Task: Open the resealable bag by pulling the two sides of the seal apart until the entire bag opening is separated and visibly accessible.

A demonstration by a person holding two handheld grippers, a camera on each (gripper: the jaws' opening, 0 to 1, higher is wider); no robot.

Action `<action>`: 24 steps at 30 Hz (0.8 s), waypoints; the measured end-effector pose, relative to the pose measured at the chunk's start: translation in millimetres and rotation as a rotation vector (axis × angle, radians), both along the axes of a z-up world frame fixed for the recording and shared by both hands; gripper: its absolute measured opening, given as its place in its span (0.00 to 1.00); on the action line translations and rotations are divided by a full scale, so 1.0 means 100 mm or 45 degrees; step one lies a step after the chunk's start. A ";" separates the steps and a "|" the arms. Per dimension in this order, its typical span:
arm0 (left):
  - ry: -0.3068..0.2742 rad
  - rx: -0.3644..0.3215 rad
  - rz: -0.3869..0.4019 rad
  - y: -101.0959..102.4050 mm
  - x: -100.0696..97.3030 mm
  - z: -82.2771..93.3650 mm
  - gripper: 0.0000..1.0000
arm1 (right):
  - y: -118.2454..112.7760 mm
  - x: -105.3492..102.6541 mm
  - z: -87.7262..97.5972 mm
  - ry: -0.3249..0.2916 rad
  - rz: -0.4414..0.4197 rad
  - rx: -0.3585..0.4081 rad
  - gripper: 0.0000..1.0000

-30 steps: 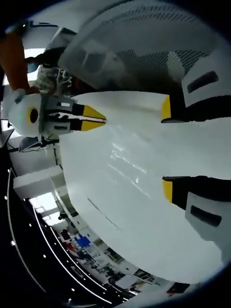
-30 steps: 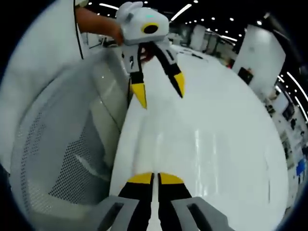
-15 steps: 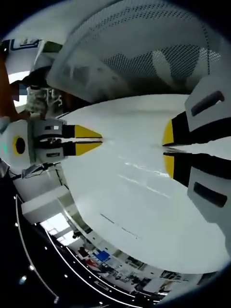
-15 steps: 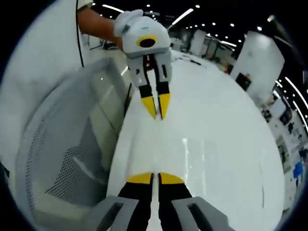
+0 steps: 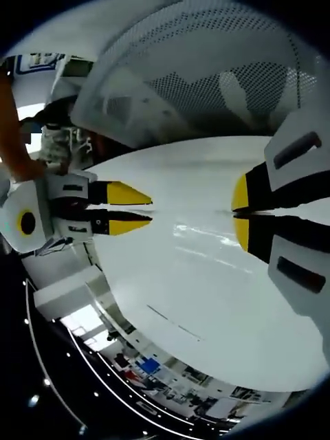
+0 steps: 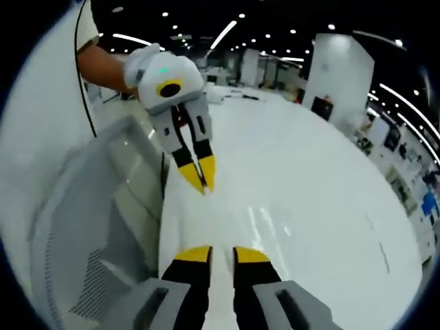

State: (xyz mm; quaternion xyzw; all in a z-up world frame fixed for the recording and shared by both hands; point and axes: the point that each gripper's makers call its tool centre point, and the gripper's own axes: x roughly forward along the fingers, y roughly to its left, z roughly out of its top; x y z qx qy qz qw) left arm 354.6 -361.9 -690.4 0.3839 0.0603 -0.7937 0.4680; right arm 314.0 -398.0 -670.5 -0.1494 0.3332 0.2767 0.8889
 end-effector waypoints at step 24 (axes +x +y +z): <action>-0.011 -0.022 -0.075 -0.05 -0.08 0.04 0.00 | 0.50 0.37 -0.10 -0.052 0.067 0.115 0.04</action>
